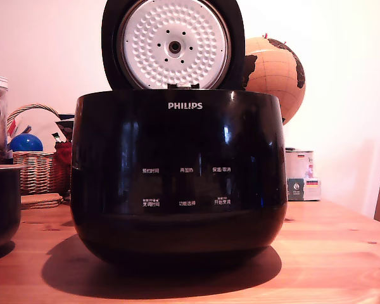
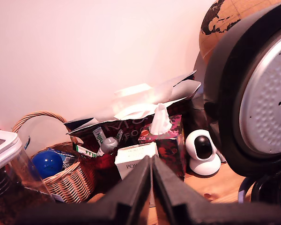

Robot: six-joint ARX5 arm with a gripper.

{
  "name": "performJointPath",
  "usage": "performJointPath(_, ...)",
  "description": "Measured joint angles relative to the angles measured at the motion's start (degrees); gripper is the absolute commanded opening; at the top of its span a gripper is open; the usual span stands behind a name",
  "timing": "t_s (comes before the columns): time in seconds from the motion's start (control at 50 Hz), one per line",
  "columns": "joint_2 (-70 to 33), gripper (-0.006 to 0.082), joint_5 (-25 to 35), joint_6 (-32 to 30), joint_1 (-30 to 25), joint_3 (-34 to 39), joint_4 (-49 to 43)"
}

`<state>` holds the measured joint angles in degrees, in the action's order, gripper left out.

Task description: Pick up the metallic pot next to the rice cooker

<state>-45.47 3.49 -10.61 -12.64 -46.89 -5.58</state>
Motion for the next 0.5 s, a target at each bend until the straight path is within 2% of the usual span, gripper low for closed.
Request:
performJointPath(0.38,0.0,-0.0024,-0.2,0.0,0.0,0.0,-0.2)
performJointPath(0.5,0.1,-0.0024,-1.6,-2.4,1.2,0.0,-0.9)
